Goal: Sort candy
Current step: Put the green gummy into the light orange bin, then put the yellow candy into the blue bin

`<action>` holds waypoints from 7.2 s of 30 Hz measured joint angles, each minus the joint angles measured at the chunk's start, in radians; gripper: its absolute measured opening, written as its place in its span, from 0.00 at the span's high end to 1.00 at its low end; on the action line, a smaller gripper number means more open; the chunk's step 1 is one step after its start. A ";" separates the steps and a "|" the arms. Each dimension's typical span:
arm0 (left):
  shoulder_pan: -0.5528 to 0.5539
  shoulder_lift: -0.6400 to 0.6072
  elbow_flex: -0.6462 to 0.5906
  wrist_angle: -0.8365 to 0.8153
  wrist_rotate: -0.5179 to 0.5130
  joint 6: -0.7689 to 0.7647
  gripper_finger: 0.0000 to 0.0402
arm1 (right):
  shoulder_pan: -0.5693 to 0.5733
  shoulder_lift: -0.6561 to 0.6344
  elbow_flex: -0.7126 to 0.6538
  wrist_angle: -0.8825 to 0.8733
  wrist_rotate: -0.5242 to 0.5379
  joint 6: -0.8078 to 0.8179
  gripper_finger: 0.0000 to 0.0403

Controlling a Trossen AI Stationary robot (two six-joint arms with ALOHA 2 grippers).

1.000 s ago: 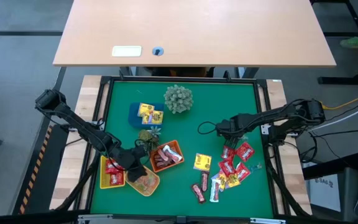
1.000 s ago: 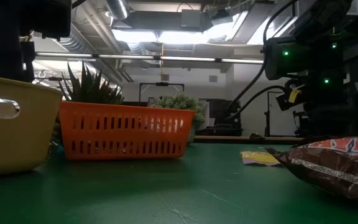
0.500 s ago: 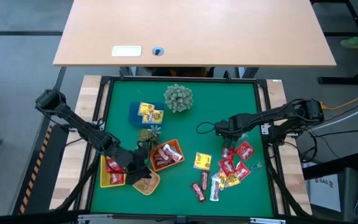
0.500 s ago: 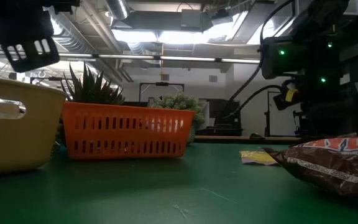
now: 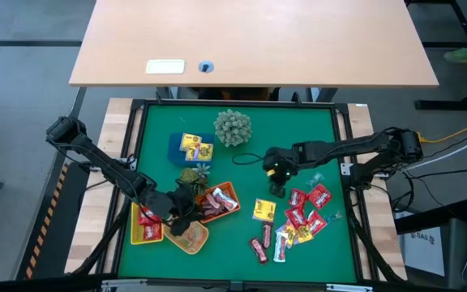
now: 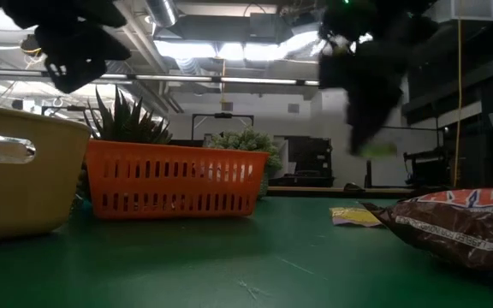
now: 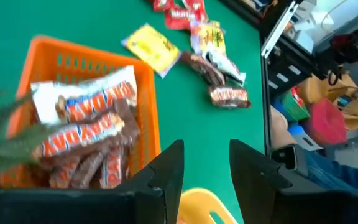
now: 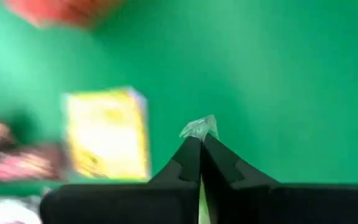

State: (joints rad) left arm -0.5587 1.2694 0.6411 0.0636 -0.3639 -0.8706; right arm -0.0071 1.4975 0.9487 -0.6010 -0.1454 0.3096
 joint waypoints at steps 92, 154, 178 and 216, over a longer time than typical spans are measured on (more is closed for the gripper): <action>-0.090 -0.406 0.000 -0.005 -0.020 0.307 0.72 | 0.248 0.764 0.703 0.692 -0.319 0.259 0.38; 0.349 0.693 0.637 0.288 0.199 0.796 0.50 | 0.394 -0.239 0.293 -0.565 0.407 0.219 0.38; 0.375 0.853 0.690 -0.011 0.290 0.830 0.50 | 0.393 -0.259 0.236 -0.497 0.403 0.209 0.38; 0.359 0.846 0.689 0.063 0.304 0.828 0.50 | 0.393 -0.258 0.237 -0.492 0.396 0.208 0.38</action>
State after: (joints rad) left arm -0.1999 2.1151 1.3300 0.1264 -0.0601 -0.0422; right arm 0.3859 1.2392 1.1854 -1.0926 0.2506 0.5180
